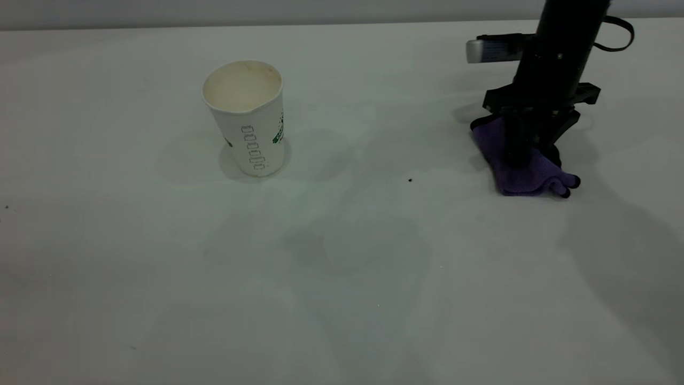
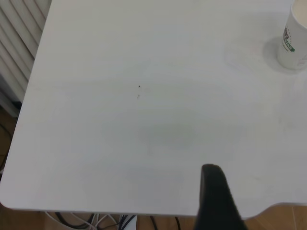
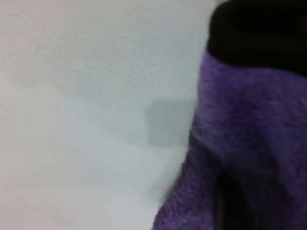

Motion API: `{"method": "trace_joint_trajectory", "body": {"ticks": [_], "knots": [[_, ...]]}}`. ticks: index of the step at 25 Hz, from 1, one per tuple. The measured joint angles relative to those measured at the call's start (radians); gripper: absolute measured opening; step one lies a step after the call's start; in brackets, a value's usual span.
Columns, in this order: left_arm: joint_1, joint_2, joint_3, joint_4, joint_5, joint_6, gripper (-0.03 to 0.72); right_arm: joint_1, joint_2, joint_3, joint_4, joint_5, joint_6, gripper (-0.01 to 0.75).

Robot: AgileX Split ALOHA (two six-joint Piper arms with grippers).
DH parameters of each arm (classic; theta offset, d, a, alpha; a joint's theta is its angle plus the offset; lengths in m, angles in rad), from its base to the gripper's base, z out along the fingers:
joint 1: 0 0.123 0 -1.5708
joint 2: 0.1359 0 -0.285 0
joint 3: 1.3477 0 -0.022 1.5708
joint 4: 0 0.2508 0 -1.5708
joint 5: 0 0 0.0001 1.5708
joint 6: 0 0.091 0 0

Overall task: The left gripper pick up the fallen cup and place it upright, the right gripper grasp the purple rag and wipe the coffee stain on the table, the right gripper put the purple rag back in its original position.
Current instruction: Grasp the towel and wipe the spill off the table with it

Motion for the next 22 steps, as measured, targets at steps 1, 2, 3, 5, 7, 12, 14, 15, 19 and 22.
{"method": "trace_joint_trajectory", "body": {"ticks": [1,2,3,5,7,12,14,15,19,22], "knots": [[0.000,0.000,0.000,0.000,0.000,0.000,0.504,0.006,-0.001,0.000,-0.029,-0.001,0.046,0.442],[0.000,0.000,0.000,0.000,0.000,0.000,0.504,0.008,-0.001,0.000,-0.074,-0.001,0.097,0.494],[0.000,0.000,0.000,0.000,0.000,0.000,0.504,0.009,-0.002,0.000,-0.122,-0.001,0.136,0.531],[0.000,0.000,0.000,0.000,0.000,0.000,0.504,0.008,-0.002,0.000,-0.193,0.000,0.191,0.580],[0.000,0.000,0.000,0.000,0.000,0.000,0.504,0.007,-0.002,0.000,-0.230,0.008,0.215,0.602],[0.000,0.000,0.000,0.000,0.000,-0.001,0.504,0.009,-0.003,0.000,-0.245,0.028,0.253,0.591],[0.000,0.000,0.000,0.000,0.000,-0.001,0.504,0.010,-0.010,0.001,-0.246,0.036,0.255,0.585],[0.000,0.000,0.000,0.000,0.000,-0.001,0.504,0.010,-0.021,0.004,-0.249,0.044,0.255,0.583],[0.000,0.000,0.000,0.000,0.000,-0.001,0.504,0.017,-0.110,0.008,-0.249,0.084,0.255,0.581],[0.000,0.000,0.000,0.000,0.000,-0.001,0.504,0.019,-0.222,0.008,-0.217,0.131,0.254,0.580]]}}
